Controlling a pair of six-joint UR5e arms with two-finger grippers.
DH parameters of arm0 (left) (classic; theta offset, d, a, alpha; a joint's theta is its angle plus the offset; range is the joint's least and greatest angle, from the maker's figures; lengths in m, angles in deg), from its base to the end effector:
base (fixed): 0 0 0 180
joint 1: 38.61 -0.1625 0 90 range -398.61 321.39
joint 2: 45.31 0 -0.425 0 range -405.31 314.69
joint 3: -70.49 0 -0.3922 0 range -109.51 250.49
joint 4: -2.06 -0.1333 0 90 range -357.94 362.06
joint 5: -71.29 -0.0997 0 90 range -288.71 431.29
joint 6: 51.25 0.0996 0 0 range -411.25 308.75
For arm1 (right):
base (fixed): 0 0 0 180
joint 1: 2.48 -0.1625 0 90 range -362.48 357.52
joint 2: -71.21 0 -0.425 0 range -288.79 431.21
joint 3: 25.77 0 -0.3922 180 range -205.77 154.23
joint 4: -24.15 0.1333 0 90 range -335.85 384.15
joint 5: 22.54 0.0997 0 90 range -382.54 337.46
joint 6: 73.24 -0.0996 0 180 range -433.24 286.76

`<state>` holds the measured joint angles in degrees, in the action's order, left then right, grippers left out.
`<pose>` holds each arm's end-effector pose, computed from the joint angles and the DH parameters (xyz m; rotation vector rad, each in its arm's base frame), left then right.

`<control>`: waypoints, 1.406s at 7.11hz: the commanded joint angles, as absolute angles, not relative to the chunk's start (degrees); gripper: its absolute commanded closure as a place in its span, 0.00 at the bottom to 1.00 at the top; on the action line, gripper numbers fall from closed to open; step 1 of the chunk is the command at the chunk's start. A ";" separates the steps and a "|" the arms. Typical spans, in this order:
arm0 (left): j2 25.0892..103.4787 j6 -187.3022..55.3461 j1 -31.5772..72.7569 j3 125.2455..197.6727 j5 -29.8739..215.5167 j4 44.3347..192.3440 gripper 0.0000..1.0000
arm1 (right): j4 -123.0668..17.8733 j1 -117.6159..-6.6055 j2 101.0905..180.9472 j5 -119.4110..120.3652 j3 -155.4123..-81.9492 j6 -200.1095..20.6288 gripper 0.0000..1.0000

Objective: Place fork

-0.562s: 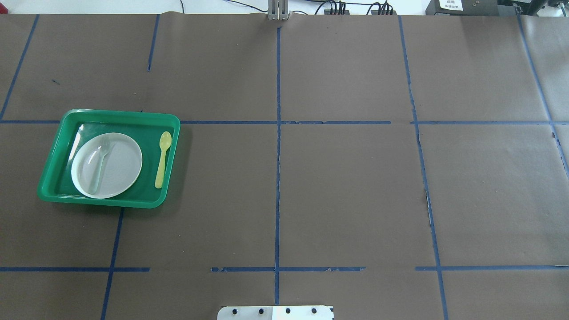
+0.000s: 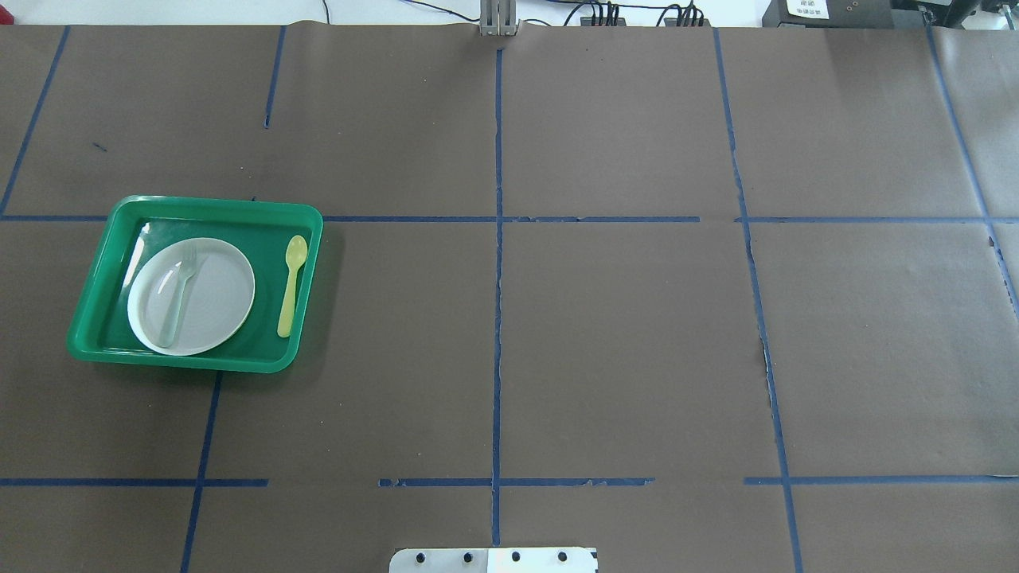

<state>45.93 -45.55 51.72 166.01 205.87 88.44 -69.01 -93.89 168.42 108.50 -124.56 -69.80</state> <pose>-0.0663 -0.5017 0.6066 0.0929 0.7745 0.1102 0.0786 -0.4345 0.6512 0.0039 -0.7167 -0.0240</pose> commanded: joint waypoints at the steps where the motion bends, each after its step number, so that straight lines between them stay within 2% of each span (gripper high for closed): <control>1: 47.06 -47.80 46.33 171.28 205.67 88.54 0.00 | -69.01 -93.89 168.42 108.50 -124.56 -69.81 0.00; 3: 47.06 -69.75 36.07 177.68 205.41 97.28 0.00 | -69.01 -93.89 168.42 108.50 -124.56 -69.81 0.00; 5: 47.93 -83.19 27.52 180.08 203.06 99.26 0.00 | -69.01 -93.89 168.42 108.50 -124.56 -69.81 0.00; 7: 47.94 -92.77 18.65 177.47 195.52 106.08 0.00 | -69.01 -93.89 168.42 108.50 -124.56 -69.81 0.00; 10: 48.12 -100.80 11.34 167.98 192.77 120.42 0.00 | -69.01 -93.89 168.42 108.50 -124.56 -69.81 0.00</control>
<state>48.03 -97.85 14.19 171.08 194.23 115.79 -69.01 -93.89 168.42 108.50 -124.56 -69.79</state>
